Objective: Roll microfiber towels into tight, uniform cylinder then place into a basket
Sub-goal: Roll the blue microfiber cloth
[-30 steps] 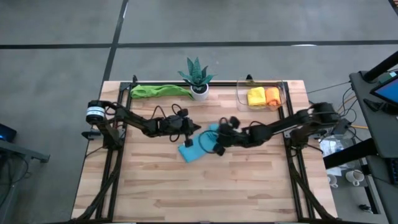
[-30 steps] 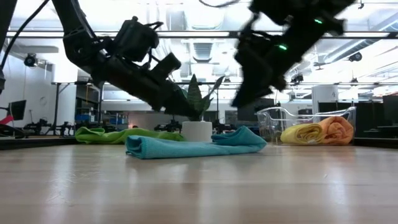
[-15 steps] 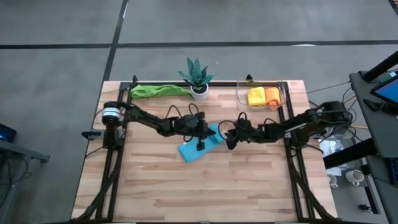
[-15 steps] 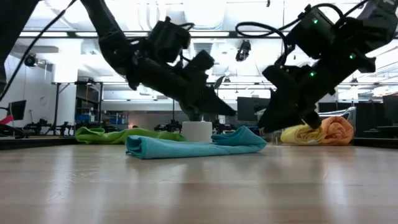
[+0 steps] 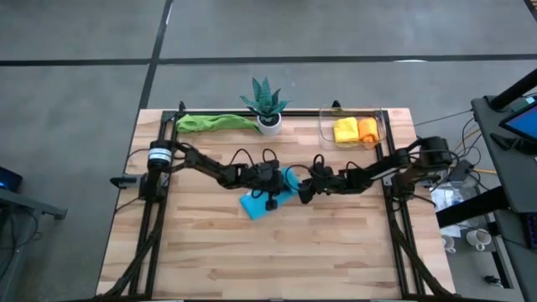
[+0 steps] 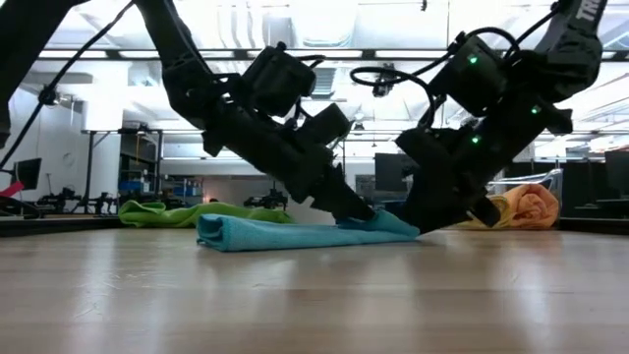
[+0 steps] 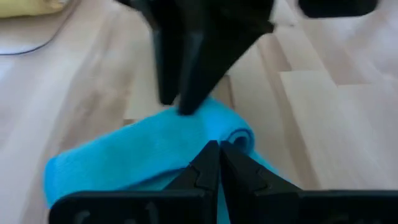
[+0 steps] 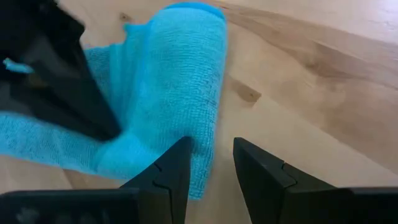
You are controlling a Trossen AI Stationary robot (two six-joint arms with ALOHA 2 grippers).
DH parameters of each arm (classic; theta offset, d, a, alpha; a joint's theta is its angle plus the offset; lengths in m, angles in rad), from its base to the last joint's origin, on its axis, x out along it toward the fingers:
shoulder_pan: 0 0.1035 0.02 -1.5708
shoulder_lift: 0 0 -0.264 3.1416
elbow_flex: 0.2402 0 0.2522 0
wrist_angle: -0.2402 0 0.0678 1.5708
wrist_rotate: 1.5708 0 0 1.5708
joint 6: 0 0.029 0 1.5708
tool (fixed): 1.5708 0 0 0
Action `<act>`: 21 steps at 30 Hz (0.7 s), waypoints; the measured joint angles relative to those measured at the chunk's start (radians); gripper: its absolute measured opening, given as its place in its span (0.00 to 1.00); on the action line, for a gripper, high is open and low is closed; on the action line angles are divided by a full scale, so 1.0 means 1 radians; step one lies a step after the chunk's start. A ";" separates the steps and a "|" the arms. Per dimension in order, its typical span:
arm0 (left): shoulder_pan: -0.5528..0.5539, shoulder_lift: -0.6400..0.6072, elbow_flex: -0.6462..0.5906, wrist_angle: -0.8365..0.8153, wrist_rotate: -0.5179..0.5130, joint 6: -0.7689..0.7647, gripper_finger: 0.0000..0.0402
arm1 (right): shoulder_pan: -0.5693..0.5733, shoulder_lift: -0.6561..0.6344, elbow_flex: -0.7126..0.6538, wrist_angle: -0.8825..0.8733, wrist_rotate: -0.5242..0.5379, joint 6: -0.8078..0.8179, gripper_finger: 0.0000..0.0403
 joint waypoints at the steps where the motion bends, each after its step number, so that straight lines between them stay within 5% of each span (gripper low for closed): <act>1: -0.005 0.000 -0.001 -0.001 0.000 0.000 0.00 | 0.000 0.006 0.006 0.000 -0.002 0.000 0.29; 14: -0.019 0.066 0.001 0.014 0.000 -0.026 0.00 | -0.006 -0.025 0.022 0.010 -0.021 -0.053 0.31; 21: -0.019 0.067 0.001 0.007 0.000 -0.026 0.00 | -0.060 -0.007 0.023 0.009 -0.107 -0.077 0.48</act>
